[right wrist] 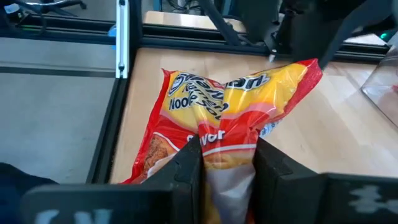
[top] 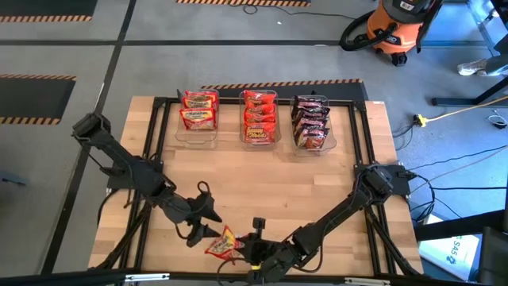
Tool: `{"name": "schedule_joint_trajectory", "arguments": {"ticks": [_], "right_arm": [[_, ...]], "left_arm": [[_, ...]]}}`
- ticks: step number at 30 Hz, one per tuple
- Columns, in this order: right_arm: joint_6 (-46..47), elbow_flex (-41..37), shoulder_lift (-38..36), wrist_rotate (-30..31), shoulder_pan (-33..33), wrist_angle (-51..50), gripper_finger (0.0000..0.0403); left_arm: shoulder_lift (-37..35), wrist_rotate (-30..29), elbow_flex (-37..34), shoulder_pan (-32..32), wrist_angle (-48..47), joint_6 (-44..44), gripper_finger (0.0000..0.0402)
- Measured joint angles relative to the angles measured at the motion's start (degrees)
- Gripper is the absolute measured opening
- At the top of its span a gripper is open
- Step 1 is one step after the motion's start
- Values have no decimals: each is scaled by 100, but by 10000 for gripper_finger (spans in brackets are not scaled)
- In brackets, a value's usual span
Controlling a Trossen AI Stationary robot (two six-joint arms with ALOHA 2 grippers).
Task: Sort Maruchan noodles
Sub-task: Put the red noodle pack into the left transparent bin
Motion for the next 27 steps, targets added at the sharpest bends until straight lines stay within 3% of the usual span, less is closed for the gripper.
{"name": "schedule_joint_trajectory", "arguments": {"ticks": [6,27], "right_arm": [[-58,0,0,82,2,68,76],[-1335,-4,0,344,-238,860,76]], "left_arm": [[-141,-197,-1,-78,-127,177,260],[77,309,-3,-149,214,197,260]]}}
